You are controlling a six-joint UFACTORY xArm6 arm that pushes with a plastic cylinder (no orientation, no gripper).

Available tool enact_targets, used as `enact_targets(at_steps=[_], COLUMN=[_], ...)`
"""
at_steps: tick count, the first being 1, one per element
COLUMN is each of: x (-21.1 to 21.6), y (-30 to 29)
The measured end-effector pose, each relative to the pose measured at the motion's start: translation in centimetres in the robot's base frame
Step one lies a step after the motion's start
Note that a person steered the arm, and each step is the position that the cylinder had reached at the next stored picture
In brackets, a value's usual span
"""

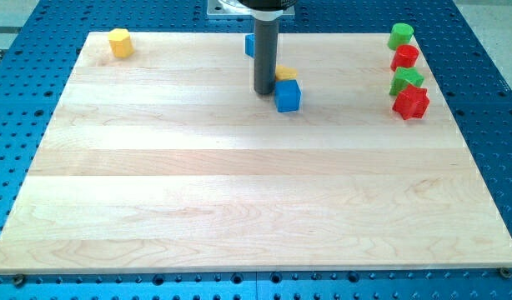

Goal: Move the triangle above the heart

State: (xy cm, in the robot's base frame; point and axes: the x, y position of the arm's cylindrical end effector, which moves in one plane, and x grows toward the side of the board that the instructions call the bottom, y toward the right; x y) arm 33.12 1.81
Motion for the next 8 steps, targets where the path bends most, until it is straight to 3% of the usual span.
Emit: enact_targets(at_steps=[2,3,5,6,8], x=[0.0,-0.7,-9.1,-13.4,-13.0], y=[-0.5,-4.9,-6.4,-4.6,0.5])
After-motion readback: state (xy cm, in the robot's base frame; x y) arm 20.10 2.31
